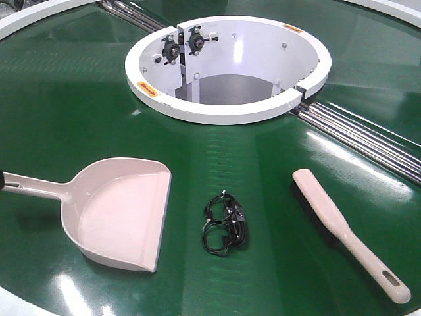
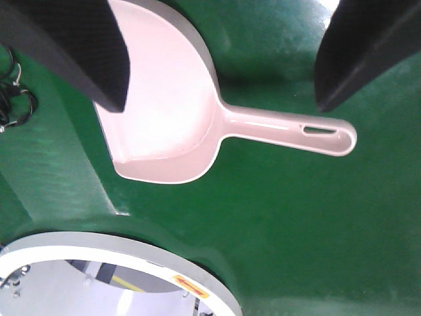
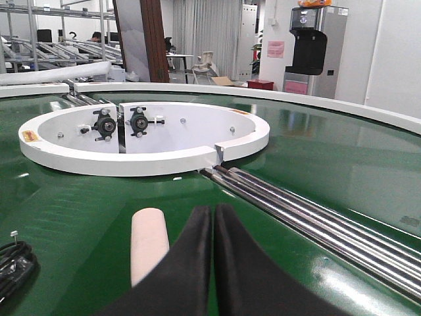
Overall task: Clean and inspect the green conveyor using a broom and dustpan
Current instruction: 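Lower the left gripper onto the pink dustpan handle and close it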
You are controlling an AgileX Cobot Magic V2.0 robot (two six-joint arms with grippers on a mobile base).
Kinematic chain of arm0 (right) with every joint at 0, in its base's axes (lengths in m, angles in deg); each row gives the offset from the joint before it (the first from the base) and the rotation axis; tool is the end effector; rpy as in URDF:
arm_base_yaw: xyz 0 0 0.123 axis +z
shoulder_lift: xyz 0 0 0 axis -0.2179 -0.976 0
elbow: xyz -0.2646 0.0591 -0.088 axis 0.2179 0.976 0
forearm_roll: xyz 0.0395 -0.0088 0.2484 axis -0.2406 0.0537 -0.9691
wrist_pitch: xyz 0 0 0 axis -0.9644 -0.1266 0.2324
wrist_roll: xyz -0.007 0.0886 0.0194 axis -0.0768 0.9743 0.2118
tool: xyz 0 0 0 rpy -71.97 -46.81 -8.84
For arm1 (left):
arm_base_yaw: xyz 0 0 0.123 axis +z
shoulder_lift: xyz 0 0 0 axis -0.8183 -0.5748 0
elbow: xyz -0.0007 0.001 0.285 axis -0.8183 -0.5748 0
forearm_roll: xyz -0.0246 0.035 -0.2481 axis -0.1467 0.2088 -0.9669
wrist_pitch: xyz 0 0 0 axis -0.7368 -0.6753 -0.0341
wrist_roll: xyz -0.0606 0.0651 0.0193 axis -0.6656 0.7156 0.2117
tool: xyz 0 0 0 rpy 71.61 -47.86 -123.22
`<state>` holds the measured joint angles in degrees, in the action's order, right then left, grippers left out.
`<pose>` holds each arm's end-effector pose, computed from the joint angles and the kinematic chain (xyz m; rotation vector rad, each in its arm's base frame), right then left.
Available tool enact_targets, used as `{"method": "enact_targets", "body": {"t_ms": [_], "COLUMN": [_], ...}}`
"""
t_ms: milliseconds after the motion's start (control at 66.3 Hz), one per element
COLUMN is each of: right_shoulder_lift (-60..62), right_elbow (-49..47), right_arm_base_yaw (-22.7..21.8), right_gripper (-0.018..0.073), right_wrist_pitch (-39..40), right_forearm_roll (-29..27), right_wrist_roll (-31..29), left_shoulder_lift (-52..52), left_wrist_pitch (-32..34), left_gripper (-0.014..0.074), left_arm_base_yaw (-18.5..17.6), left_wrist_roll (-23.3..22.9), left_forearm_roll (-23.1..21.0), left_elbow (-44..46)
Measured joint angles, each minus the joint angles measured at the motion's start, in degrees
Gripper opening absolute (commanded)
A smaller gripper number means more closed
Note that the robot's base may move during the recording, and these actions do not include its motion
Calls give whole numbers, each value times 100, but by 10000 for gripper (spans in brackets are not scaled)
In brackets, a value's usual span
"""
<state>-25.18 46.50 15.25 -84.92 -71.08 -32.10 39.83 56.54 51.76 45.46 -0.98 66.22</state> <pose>0.0566 0.0027 0.2005 -0.0839 1.5441 -0.0116 0.1451 -0.0151 0.3239 0.0934 2.0838 -0.1210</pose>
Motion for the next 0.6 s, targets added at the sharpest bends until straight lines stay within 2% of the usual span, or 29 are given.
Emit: {"method": "enact_targets", "body": {"t_ms": [106,211,301,347,407,528,603], "right_shoulder_lift": [0,0,0,0,0,0,0], "right_elbow": [0,0,0,0,0,0,0], "right_arm_base_yaw": [0,0,0,0,0,0,0], "right_gripper": [-9,-9,-9,-9,-9,-9,-9], "right_wrist_pitch": [0,0,0,0,0,0,0], "right_forearm_roll": [0,0,-2,-2,-2,-2,-2], "right_wrist_roll": [0,0,0,0,0,0,0], "left_shoulder_lift": [-536,-1249,-1849,-2167,-2569,-3027,-3187], "left_wrist_pitch": [-716,-1692,-2630,-3260,-3762,-3972,-3941], "left_gripper": [535,535,535,535,533,533,533], "left_arm_base_yaw": [0,0,0,0,0,0,0], "left_wrist_roll": [404,1027,1757,2230,2856,3677,3940], "left_forearm_roll": [-12,-13,-89,-138,-184,-212,-143], "left_elbow": [840,1784,2433,2773,3064,3339,3373]}}
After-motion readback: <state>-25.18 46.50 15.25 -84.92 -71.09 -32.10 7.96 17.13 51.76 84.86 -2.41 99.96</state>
